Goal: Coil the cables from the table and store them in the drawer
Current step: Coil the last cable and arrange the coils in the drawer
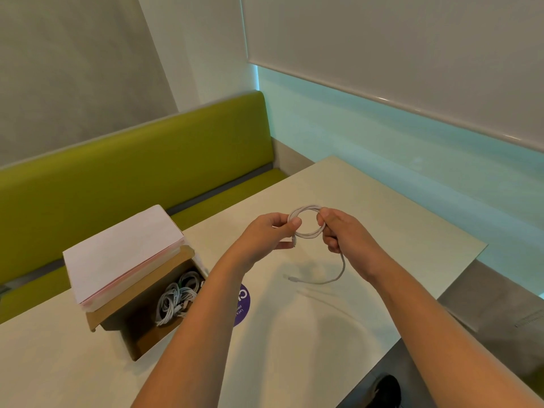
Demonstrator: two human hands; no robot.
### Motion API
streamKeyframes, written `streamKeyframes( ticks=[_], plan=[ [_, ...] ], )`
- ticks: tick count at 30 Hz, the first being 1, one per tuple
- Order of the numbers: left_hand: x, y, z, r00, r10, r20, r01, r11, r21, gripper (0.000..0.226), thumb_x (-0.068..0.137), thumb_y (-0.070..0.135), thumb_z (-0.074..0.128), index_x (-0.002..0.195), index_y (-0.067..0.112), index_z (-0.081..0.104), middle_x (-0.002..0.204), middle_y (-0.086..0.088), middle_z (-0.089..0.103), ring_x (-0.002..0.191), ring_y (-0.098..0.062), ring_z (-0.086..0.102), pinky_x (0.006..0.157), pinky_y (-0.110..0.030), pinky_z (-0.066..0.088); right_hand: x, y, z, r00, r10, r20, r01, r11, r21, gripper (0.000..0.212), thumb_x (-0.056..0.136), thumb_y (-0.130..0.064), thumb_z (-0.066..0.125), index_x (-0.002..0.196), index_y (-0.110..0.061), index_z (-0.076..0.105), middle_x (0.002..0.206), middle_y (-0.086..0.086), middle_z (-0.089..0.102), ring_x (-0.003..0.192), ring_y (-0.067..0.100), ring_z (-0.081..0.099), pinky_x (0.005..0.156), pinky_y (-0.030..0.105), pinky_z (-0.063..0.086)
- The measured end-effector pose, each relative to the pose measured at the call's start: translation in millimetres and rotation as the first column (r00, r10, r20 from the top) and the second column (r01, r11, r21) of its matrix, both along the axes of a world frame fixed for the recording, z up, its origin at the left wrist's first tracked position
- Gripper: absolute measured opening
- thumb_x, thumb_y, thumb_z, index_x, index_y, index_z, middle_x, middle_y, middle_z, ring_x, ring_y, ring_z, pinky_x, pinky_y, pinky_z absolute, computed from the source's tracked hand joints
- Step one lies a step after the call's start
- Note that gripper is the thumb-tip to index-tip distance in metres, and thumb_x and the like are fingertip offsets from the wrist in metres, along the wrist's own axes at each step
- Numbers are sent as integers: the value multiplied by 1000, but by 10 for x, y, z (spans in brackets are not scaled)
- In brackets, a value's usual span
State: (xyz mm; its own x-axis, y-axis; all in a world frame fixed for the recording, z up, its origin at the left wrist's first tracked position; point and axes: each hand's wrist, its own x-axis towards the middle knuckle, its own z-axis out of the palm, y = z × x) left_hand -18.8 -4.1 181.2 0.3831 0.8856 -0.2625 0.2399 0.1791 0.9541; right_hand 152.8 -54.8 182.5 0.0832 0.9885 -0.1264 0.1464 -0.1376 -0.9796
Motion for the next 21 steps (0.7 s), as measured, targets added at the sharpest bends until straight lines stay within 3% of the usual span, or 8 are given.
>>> streamKeyframes(
  ticks=[5, 9, 12, 15, 18, 21],
  plan=[
    [3, -9, 21, 1000, -15, 0, 15, 1000, -17, 22, 94, 25, 63, 109, 10, 62, 102, -10, 73, 87, -17, 70, 83, -29, 59, -6, 16, -32, 1000, -10, -1, 10, 1000, 5, 34, 105, -33, 34, 81, -17, 52, 55, -12, 35, 53, 11, 30, 55, 23, 28],
    [53, -47, -31, 984, 125, 130, -125, 992, -11, 16, 94, 16, 65, 105, 7, 70, 95, -10, 76, 79, -16, 71, 77, -26, 59, -3, 31, -58, 999, -21, -32, 22, 1000, 21, 34, 105, -33, 37, 82, -16, 57, 54, -12, 34, 54, 12, 29, 53, 22, 27],
    [65, -75, -62, 949, 240, 205, -237, 971, -40, 11, 91, 11, 68, 100, 9, 74, 90, -11, 76, 75, -17, 71, 74, -25, 59, 25, 29, -53, 999, -23, 27, 22, 999, 41, 36, 102, -40, 41, 94, -20, 69, 63, -9, 39, 57, 11, 34, 56, 21, 33],
    [42, -77, -64, 928, 309, 209, -305, 951, -51, 13, 90, 9, 68, 100, 6, 75, 90, -14, 75, 73, -17, 70, 73, -26, 60, 75, 4, -91, 999, -16, 41, 14, 999, 47, 31, 97, -48, 48, 97, -26, 69, 71, -8, 46, 63, 10, 42, 63, 21, 40],
    [13, -64, -67, 904, 369, 217, -361, 929, -76, 12, 90, 10, 69, 98, 4, 76, 90, -14, 75, 72, -19, 68, 73, -27, 61, 152, -19, -255, 1000, -3, 28, 2, 999, 38, 13, 93, -32, 62, 97, -22, 69, 82, -4, 58, 72, 9, 53, 70, 16, 45],
    [-19, -36, -63, 876, 425, 225, -418, 905, -83, 12, 90, 12, 69, 96, 5, 76, 89, -13, 76, 74, -18, 68, 73, -28, 61, 214, -37, -508, 986, -27, 165, 30, 999, -13, 7, 90, -18, 67, 91, -24, 71, 94, -6, 69, 86, 7, 61, 72, 9, 43]
  ],
)
